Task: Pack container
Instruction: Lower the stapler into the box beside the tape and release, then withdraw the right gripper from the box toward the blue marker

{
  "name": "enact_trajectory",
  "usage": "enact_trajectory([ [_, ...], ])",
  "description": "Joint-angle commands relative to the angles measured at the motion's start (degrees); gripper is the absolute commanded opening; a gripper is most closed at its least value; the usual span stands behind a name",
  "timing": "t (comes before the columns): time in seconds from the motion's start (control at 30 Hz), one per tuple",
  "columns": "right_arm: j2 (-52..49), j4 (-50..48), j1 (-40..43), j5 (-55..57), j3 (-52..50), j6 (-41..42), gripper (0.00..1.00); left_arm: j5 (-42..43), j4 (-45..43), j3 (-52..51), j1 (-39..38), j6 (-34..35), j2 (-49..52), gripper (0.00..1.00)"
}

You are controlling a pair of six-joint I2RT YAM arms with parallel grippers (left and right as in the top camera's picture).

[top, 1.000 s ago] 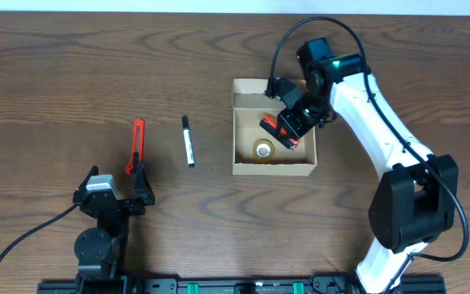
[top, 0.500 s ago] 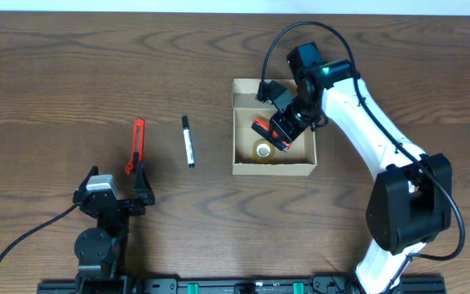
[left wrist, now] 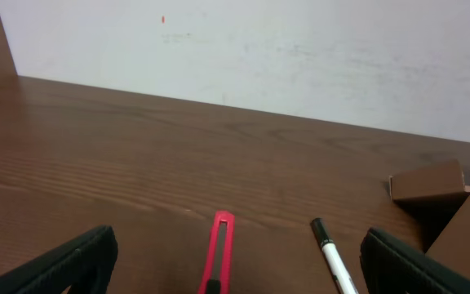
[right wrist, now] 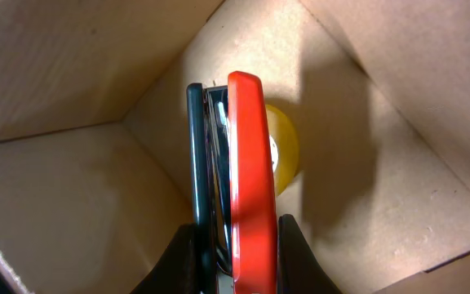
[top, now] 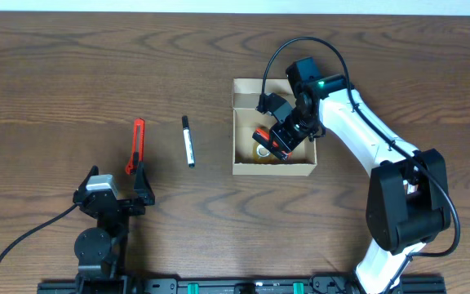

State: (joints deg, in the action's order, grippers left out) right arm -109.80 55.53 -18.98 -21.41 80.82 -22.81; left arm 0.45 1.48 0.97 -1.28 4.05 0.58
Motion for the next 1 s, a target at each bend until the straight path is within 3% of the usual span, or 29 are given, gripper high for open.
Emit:
enact_trajectory([
  [0.0, -0.2, -0.9, -0.5, -1.0, -0.8, 1.4, 0.01, -0.6, 3.0, -0.7, 0.2, -0.6, -0.3, 0.95],
  [0.47, -2.7, -1.6, -0.5, -1.1, -1.0, 1.6, 0.02, -0.6, 3.0, -0.7, 0.2, -0.6, -0.3, 0.96],
  [0.67, -2.8, -1.8, -0.5, -1.1, -1.0, 2.0, 0.27, -0.6, 3.0, -0.7, 0.2, -0.6, -0.3, 0.95],
  [0.97, -2.7, -2.0, -0.5, -1.1, -0.9, 2.5, 0.41, -0.6, 3.0, -0.7, 0.2, -0.6, -0.3, 0.95],
])
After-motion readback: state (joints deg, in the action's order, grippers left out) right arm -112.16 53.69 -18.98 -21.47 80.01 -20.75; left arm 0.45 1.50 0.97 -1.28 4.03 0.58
